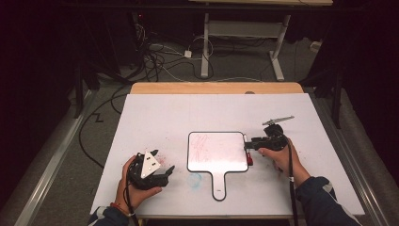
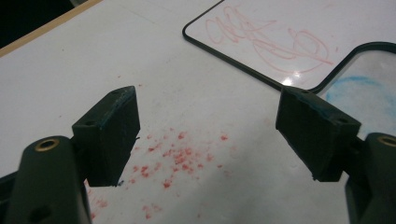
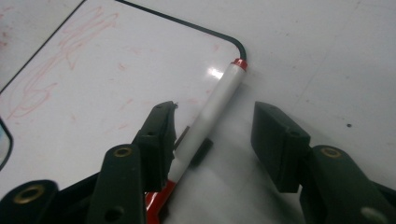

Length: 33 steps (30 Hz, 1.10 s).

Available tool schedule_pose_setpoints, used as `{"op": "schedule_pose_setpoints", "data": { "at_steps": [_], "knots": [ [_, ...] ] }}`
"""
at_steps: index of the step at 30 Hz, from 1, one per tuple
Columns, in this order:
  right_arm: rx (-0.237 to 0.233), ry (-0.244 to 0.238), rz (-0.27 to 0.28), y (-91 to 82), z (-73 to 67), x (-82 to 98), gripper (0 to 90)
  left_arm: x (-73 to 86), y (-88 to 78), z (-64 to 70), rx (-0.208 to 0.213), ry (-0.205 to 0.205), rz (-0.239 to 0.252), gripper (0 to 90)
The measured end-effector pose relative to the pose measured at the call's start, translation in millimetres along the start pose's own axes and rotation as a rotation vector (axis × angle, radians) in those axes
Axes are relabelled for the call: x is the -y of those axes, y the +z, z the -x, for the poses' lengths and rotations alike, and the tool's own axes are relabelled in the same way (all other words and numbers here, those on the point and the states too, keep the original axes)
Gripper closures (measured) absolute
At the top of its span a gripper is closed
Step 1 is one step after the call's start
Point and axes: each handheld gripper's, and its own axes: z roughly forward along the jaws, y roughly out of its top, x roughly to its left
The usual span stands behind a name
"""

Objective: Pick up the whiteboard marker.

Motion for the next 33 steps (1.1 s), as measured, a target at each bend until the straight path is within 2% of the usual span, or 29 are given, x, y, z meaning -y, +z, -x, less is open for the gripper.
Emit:
{"op": "schedule_pose_setpoints", "data": {
  "at_steps": [2,3,4,6,7,8,9,10,15,17,19,20,22,23,25,27,28,30,32,33],
  "knots": [
    [0.01,-0.006,-0.007,3.4,-0.5,-0.8,52.5,-1.8,3.1,0.7,0.013,-0.015,-0.004,20.7],
    [0.006,-0.006,0.001,5.8,-0.8,-1.7,54.7,-3.7,5.3,0.1,0.01,0.003,0.001,20.7],
    [0.005,-0.004,0.008,8.8,0.3,-3.7,61.9,-5.4,7.5,0.6,0.01,0.004,0.001,20.7],
    [0.015,-0.013,0.01,10.1,0.0,-4.2,64.9,-8.2,12.9,1.1,0.016,0.017,-0.008,20.7],
    [-0.008,-0.012,0.015,12.0,-0.2,-4.9,72.3,-8.4,14.9,2.3,0.023,0.011,-0.019,20.7],
    [-0.008,-0.012,0.015,12.0,-0.2,-4.9,72.3,-8.8,16.4,2.3,0.025,0.013,-0.022,20.7],
    [-0.013,-0.027,0.005,14.6,-3.4,-5.4,78.0,-9.2,17.6,1.8,0.029,0.007,-0.022,20.7],
    [0.003,-0.038,0.011,14.3,-4.1,-5.9,80.0,-9.8,18.6,1.1,0.031,0.002,-0.022,20.7],
    [-0.017,-0.014,0.029,12.6,-1.2,-1.9,81.4,-14.7,23.0,1.1,0.035,0.003,-0.017,20.7],
    [-0.013,-0.027,0.028,11.7,-1.8,-1.6,81.4,-15.5,23.5,1.9,0.031,0.018,-0.015,20.7],
    [-0.009,-0.034,0.046,8.9,-3.8,-2.3,81.4,-15.0,22.5,2.9,0.037,0.007,-0.022,21.1],
    [-0.004,-0.054,0.06,6.0,-7.5,-3.7,81.4,-14.7,20.9,2.4,0.044,-0.002,-0.015,21.3],
    [-0.014,-0.065,0.089,1.0,-13.2,-5.3,81.4,-14.8,20.4,1.7,0.056,-0.018,-0.012,21.4],
    [-0.023,-0.076,0.104,-1.9,-16.8,-6.3,81.4,-17.6,20.5,1.3,0.083,-0.048,0.0,21.4],
    [-0.045,-0.085,0.145,-8.6,-25.1,-8.3,81.4,-25.6,21.0,2.1,0.109,-0.075,0.028,21.5],
    [-0.069,-0.113,0.183,-14.6,-34.3,-10.5,81.4,-37.4,24.7,5.3,0.144,-0.127,0.063,23.4],
    [-0.077,-0.12,0.197,-17.1,-39.3,-11.1,81.4,-44.5,27.7,8.3,0.177,-0.141,0.083,23.7],
    [-0.112,-0.127,0.235,-20.6,-48.7,-9.9,81.4,-60.9,35.4,17.8,0.232,-0.143,0.115,23.9],
    [-0.124,-0.146,0.256,-23.0,-59.6,-7.9,81.4,-78.0,45.7,28.7,0.305,-0.157,0.143,24.7],
    [-0.147,-0.152,0.271,-24.2,-64.6,-6.8,81.4,-86.1,51.2,35.1,0.337,-0.159,0.151,24.7]
  ]
}}
